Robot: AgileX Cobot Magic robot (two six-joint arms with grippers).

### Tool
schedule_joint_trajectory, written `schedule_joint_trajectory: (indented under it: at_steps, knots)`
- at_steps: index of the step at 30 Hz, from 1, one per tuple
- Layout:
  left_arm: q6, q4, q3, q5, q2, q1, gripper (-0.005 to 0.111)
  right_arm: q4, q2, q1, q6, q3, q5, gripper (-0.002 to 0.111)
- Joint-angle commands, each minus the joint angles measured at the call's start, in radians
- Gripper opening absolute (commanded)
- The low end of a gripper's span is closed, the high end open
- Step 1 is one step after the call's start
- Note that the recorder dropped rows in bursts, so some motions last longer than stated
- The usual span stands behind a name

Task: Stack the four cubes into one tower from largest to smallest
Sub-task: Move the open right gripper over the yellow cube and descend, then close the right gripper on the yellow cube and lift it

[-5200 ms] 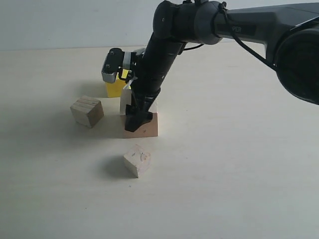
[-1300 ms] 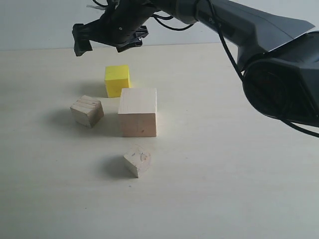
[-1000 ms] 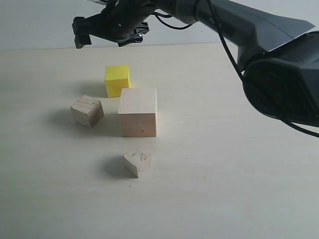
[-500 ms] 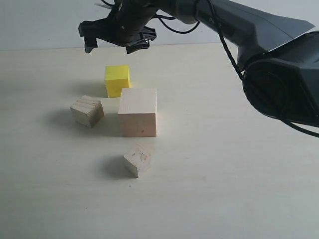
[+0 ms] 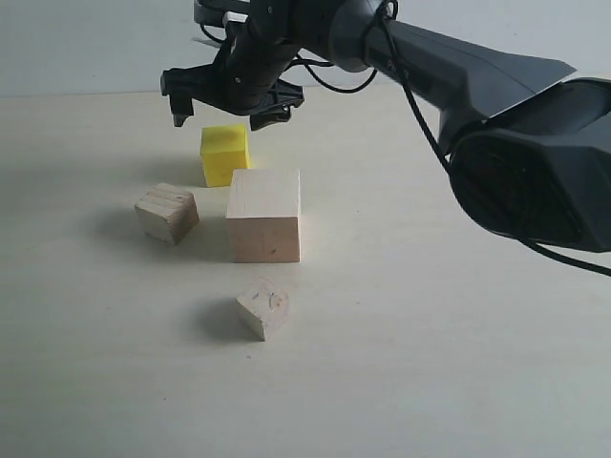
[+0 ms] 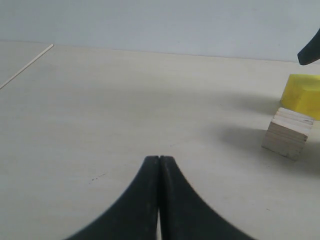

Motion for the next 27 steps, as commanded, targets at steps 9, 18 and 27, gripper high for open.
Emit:
schedule_joint_trajectory:
  at_steps: [9, 18, 27]
  knots:
    - [0.0, 0.002, 0.003, -0.01, -0.006, -0.007, 0.0, -0.001, 0.035, -0.001, 0.034, -0.007, -0.049, 0.094]
    - [0.0, 0.002, 0.003, -0.01, -0.006, -0.007, 0.0, -0.025, 0.039, -0.001, 0.041, -0.007, -0.084, 0.094]
    - [0.0, 0.002, 0.003, -0.01, -0.006, -0.007, 0.0, -0.032, 0.047, -0.001, 0.041, -0.007, -0.084, 0.094]
